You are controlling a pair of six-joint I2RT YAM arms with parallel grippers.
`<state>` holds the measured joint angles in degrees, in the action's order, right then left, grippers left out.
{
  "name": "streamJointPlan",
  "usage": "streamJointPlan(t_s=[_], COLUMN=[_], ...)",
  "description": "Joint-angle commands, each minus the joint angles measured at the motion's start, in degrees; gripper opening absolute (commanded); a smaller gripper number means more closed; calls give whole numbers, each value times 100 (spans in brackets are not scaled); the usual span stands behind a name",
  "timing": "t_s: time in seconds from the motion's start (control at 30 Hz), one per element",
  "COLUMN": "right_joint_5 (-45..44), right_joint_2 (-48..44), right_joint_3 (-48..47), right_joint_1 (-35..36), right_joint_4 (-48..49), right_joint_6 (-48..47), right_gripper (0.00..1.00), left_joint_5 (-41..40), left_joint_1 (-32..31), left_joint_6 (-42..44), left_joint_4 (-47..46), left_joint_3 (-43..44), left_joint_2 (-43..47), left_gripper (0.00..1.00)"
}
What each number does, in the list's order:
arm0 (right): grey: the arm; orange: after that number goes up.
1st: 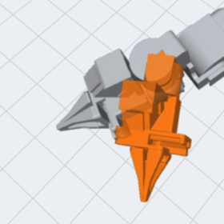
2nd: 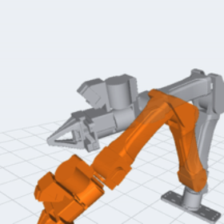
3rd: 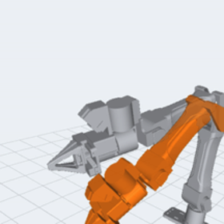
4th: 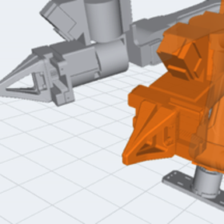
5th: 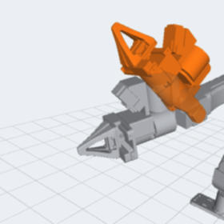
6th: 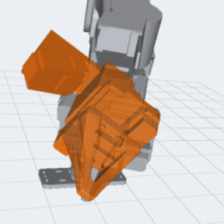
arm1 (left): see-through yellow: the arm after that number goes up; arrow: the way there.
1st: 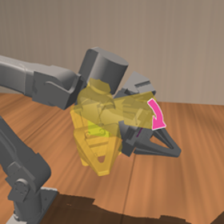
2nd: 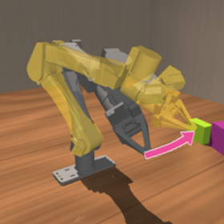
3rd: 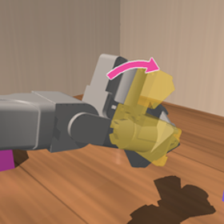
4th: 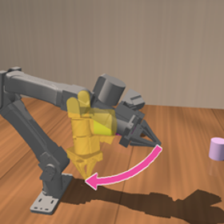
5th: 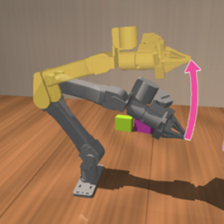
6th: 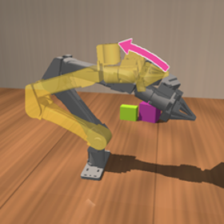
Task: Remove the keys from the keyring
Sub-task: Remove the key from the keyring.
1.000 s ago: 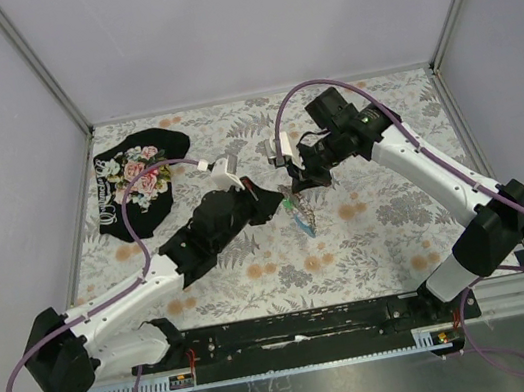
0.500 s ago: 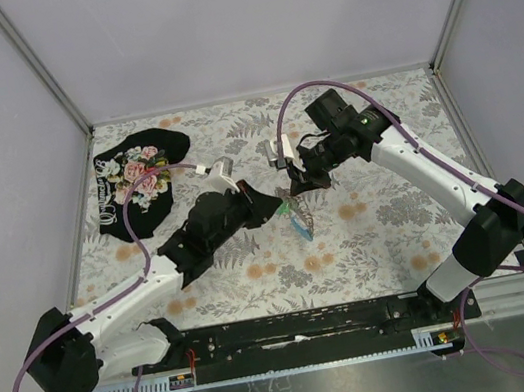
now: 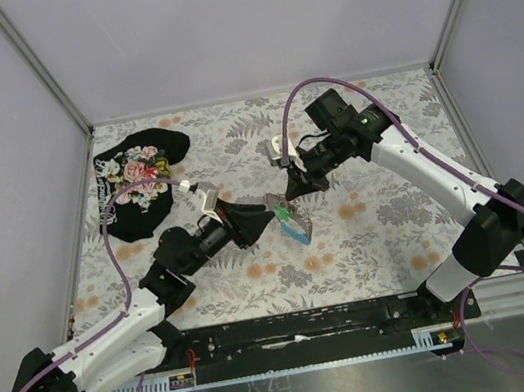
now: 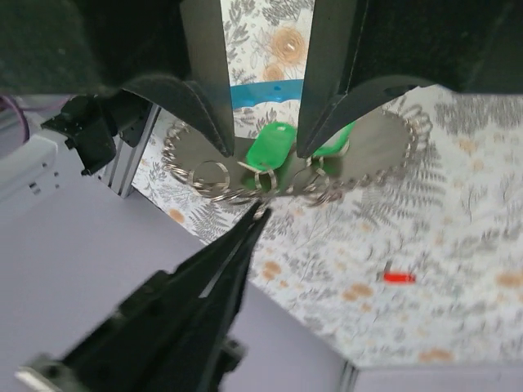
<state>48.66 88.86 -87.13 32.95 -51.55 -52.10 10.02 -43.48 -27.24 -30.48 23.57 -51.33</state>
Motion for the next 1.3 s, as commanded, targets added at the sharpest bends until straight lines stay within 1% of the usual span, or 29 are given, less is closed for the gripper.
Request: streamJointPlan(t_s=[0.0, 0.13, 0.47, 0.87, 0.93, 1.07, 1.23, 1.27], right_joint_5=[541, 577, 609, 653, 653, 672, 701, 705], right_joint_2=[-204, -195, -228, -266, -273, -281, -273, -273], right_joint_3=[-48, -75, -29, 29, 52, 48, 39, 44], right_joint_1=[-14, -10, -16, -9, -13, -16, -8, -9], right_joint_4=[29, 13, -12, -12, -22, -22, -39, -39], right_joint_6=[-99, -104, -114, -101, -99, -102, -101, -99], right_gripper=[0, 0, 0, 0, 0, 0, 0, 0], left_joint_5=[729, 840, 862, 899, 920, 970, 978, 1006], left_joint_1=[15, 14, 15, 15, 10, 15, 11, 9], left_joint_6=[1472, 1754, 2067, 2100, 2100, 2134, 2175, 2182], left_joint_4=[-1059, -1104, -1733, -1969, -1959, -1793, -1672, -1659], left_joint_3=[-49, 73, 109, 299, 325, 409, 444, 445], left_joint_2=[140, -40, -628, -1107, -1129, -1180, -1198, -1203], left_gripper=[37, 38, 40, 36, 33, 23, 17, 14])
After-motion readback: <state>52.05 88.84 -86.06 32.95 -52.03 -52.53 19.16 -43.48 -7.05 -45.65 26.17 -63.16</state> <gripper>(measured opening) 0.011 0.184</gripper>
